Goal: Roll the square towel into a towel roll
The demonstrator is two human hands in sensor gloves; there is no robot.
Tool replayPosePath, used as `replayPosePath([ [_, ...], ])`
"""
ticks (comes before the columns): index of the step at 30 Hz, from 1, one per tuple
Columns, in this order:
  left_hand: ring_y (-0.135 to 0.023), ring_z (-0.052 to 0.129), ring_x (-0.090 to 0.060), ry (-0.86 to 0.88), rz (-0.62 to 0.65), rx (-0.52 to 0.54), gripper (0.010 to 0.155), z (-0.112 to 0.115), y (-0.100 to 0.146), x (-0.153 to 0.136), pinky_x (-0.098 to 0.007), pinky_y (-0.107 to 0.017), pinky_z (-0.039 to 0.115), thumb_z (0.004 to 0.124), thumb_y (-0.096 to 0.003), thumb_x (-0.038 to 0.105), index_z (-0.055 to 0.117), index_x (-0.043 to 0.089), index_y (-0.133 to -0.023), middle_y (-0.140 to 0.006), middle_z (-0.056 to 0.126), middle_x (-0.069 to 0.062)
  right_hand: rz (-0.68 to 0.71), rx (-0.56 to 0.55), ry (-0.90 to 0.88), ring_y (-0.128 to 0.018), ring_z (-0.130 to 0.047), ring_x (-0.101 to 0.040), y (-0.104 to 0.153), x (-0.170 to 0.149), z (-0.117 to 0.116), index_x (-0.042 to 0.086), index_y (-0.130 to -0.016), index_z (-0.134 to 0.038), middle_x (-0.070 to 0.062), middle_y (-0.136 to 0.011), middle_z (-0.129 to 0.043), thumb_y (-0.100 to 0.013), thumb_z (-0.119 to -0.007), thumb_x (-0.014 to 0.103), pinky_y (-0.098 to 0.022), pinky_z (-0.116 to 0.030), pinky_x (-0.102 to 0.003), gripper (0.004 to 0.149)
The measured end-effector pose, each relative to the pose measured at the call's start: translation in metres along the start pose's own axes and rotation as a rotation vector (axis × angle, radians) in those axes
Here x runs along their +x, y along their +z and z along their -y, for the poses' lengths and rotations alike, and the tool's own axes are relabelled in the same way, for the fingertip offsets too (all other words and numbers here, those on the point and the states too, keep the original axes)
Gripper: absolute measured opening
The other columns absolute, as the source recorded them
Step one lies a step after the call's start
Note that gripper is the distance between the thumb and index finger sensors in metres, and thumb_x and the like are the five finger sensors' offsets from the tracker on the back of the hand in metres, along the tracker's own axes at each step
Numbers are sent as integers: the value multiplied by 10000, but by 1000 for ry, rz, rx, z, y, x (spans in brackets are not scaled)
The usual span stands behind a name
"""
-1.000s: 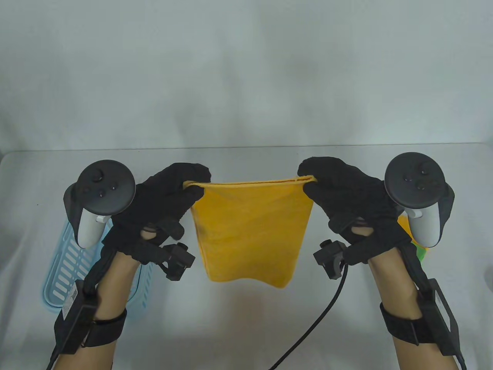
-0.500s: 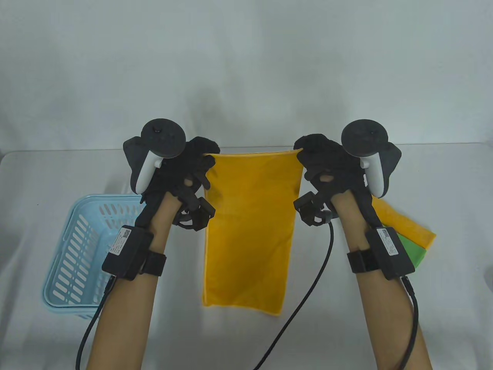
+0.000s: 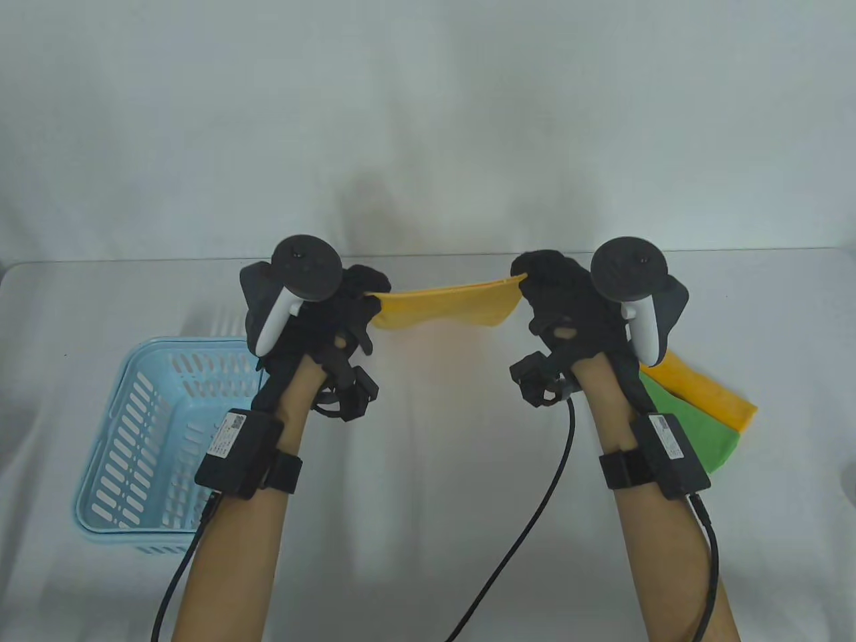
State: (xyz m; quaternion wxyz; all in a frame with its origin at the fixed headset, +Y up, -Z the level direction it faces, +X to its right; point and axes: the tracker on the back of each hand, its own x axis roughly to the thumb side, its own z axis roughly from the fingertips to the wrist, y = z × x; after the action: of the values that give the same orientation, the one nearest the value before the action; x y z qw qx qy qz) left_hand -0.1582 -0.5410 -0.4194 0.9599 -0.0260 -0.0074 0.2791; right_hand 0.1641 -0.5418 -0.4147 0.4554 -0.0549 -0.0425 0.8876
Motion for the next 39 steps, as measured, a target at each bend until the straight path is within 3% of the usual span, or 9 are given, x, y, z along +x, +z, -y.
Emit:
replayPosePath([
  [8,-806,964,-229,-43,3,-132,425,63,35,-35,-526,-675,726,817,-414,294,837,369,-832,-854,917,87,-80,179,-60,-770,-883,-307,37,-72,-36,368,-755,-810,35,-810,-905,-381,-807,310,-629,-666,-563,378],
  [16,-797,968,-234,-142,64,-265,459,111,74,-57,-528,-669,729,826,-408,279,829,340,-863,-841,922,81,-104,359,66,-755,-894,-304,79,-118,-56,352,-756,-811,29,-788,-917,-374,-818,304,-623,-673,-562,385],
  [24,-787,973,-245,-213,99,-384,436,142,91,-69,-531,-660,732,830,-402,282,847,338,-834,-837,928,70,-98,466,156,-751,-900,-302,95,-143,-77,336,-756,-812,27,-783,-920,-370,-822,306,-619,-678,-559,387],
  [39,-804,962,-268,-319,128,-615,444,179,95,-80,-536,-655,731,840,-393,301,851,318,-836,-864,917,52,-133,666,367,-769,-895,-305,105,-166,-106,319,-743,-831,25,-780,-933,-358,-842,298,-624,-671,-564,386],
])
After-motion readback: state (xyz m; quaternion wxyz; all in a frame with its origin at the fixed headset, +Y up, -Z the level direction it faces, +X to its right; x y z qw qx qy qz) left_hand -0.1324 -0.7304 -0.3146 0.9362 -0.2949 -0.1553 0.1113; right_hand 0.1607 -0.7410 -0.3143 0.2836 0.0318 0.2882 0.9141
